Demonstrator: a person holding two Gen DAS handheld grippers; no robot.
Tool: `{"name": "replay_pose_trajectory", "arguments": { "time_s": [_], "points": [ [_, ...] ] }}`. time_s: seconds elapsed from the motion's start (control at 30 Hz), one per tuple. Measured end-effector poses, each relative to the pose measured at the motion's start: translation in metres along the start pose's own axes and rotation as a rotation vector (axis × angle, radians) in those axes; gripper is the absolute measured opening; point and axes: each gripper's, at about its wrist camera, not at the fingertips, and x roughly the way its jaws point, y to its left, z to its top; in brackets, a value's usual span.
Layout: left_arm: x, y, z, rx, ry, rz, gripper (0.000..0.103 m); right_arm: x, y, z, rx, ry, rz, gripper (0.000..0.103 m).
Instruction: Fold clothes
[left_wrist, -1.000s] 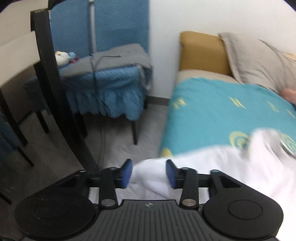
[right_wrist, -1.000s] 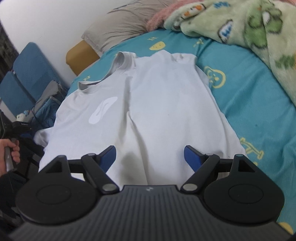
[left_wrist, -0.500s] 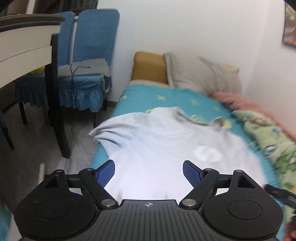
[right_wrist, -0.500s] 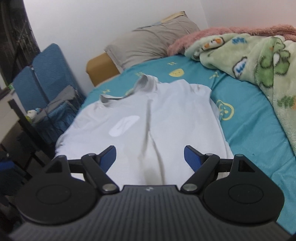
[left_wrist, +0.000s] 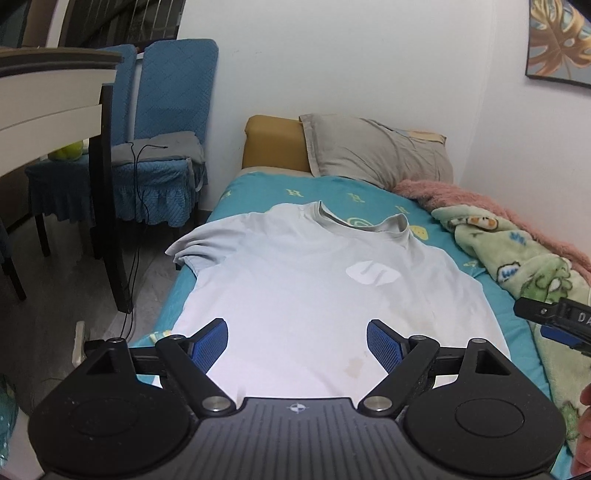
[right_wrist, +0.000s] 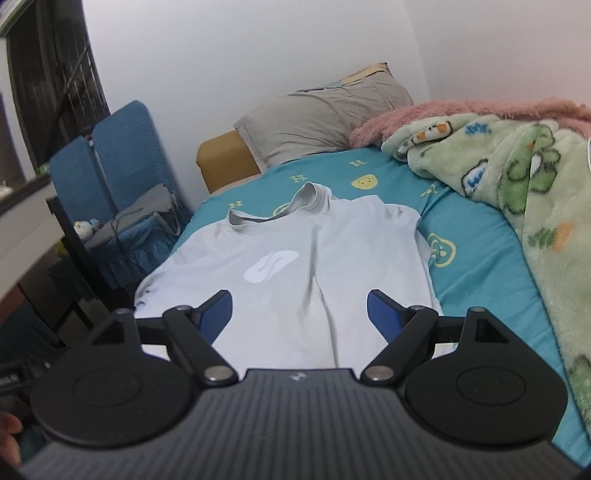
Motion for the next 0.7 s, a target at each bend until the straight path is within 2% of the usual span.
{"name": "replay_pose_trajectory", "arguments": {
  "time_s": [0.17,0.3,0.37,0.47,0.6,0.7],
  "points": [
    [0.004,0.003,-0.004,0.002,0.012,0.003,0.084,0.005,-0.019,0.004,0.11,0.005,0.018,0.081],
    [0.009,0.004,-0.005,-0.002,0.027,0.013,0.085,0.012,-0.041,0.008,0.216,0.014,0.031,0.077],
    [0.012,0.004,-0.006,-0.002,0.035,0.018,0.085,0.018,-0.056,0.014,0.287,0.015,0.045,0.064],
    [0.014,0.005,-0.008,-0.002,0.047,0.024,0.085,0.028,-0.08,0.023,0.392,0.016,0.067,0.064],
    [0.018,0.006,-0.01,-0.017,0.06,0.023,0.085,0.058,-0.136,0.038,0.574,0.021,0.062,0.063],
    [0.024,0.005,-0.012,-0.029,0.07,0.017,0.085,0.085,-0.18,0.036,0.709,0.033,0.059,0.063]
  ]
}}
